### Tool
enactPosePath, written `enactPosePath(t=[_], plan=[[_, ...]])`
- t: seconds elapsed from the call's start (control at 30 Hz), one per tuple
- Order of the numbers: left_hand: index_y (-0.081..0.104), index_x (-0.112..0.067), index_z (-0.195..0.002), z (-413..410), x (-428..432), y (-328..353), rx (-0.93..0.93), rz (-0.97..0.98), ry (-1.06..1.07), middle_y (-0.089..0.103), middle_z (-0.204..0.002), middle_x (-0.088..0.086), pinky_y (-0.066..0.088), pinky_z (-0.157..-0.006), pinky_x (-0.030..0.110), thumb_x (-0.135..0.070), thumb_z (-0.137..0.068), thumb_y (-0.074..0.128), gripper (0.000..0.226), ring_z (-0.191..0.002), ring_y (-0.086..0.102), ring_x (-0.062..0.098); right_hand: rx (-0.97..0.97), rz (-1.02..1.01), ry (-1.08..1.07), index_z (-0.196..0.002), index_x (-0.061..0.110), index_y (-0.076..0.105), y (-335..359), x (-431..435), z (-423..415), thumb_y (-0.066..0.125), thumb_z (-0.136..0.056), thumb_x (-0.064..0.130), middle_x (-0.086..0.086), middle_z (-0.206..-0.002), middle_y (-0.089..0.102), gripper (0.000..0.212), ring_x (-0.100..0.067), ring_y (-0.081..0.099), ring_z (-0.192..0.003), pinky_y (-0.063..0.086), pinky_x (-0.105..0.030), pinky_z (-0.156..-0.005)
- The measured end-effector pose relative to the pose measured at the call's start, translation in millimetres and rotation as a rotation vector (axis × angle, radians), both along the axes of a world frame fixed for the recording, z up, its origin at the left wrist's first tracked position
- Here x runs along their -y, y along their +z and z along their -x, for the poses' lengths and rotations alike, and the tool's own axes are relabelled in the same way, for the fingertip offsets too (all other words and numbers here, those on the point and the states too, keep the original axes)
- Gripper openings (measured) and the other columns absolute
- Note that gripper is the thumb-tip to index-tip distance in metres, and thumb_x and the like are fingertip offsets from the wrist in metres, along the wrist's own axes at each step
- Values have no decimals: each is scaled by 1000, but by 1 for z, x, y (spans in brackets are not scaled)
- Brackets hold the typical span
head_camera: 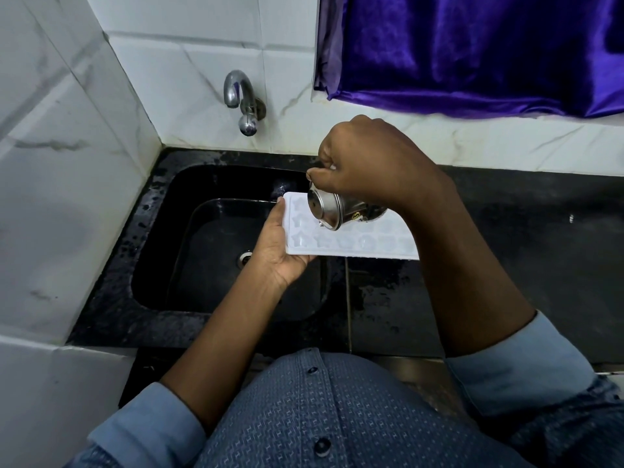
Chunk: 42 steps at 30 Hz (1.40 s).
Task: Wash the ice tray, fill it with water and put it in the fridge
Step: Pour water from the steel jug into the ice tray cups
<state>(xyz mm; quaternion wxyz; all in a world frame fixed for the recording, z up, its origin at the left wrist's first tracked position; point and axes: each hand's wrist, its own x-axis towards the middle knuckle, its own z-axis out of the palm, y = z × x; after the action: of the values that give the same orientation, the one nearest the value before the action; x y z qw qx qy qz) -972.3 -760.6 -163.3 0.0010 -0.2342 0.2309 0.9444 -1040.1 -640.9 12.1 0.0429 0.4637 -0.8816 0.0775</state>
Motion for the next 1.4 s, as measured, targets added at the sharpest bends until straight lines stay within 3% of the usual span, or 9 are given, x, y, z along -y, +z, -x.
enactPosePath(t=[0.1,0.27,0.4,0.53,0.73,0.93,1.1,1.23,1.4], plan=[[72,-9,-127,-2,1,-1,14,14,16,72,-130,17,47,-116,56,-53,-108,48,53,-109,72,32,-15,-12,-8,-56,15,45,-2,-2,0,63,-90,38,-5,-57,47,44,-30,52,-61,24,-30,-51],[72,-10,-124,-7,3,2,35,29,27,79,-112,15,63,-88,47,-54,-108,46,53,-94,79,29,-38,-25,-11,-57,15,44,-3,-3,-1,63,-89,37,-6,-57,46,44,-29,50,-59,23,-29,-51],[67,-9,-137,-8,4,4,44,31,33,75,-124,16,56,-101,52,-53,-108,47,56,-106,74,31,-44,-28,-12,-63,11,54,-3,-5,-2,63,-90,36,-6,-59,49,38,-32,53,-63,24,-29,-51],[60,-8,-149,-9,7,2,54,35,39,65,-145,20,46,-116,58,-54,-108,47,62,-135,61,38,-29,-18,-32,-68,10,61,-2,-8,-1,64,-90,37,-7,-62,53,35,-33,56,-65,28,-30,-52],[62,-8,-145,-11,17,-3,66,44,55,70,-138,20,48,-113,60,-57,-109,44,63,-132,64,40,-3,-24,-52,-73,9,68,-2,-12,3,63,-89,38,-11,-68,61,34,-34,61,-69,48,-37,-63],[63,-11,-144,-14,29,-3,65,61,61,72,-136,17,52,-109,59,-58,-109,45,62,-128,68,38,10,-40,-94,-67,9,63,-7,-16,5,64,-90,37,-10,-61,55,36,-36,59,-69,35,-32,-55],[62,-12,-145,-19,37,-2,43,54,53,71,-138,17,60,-97,56,-58,-109,44,61,-127,69,37,12,-48,-103,-75,8,71,-12,-20,10,63,-92,39,-12,-67,64,36,-33,63,-68,46,-36,-59],[64,-12,-144,-21,44,-3,40,58,55,71,-138,17,59,-98,57,-58,-109,43,61,-126,69,37,69,62,-179,-59,8,55,-23,-40,21,64,-95,37,-10,-51,50,47,-29,49,-52,30,-32,-51],[66,-12,-140,-23,52,-10,33,85,56,73,-135,16,64,-83,53,-59,-109,43,61,-117,74,35,311,402,-326,-57,7,54,-53,-84,52,66,-93,45,-5,-48,53,53,-19,44,-47,34,-31,-50]])
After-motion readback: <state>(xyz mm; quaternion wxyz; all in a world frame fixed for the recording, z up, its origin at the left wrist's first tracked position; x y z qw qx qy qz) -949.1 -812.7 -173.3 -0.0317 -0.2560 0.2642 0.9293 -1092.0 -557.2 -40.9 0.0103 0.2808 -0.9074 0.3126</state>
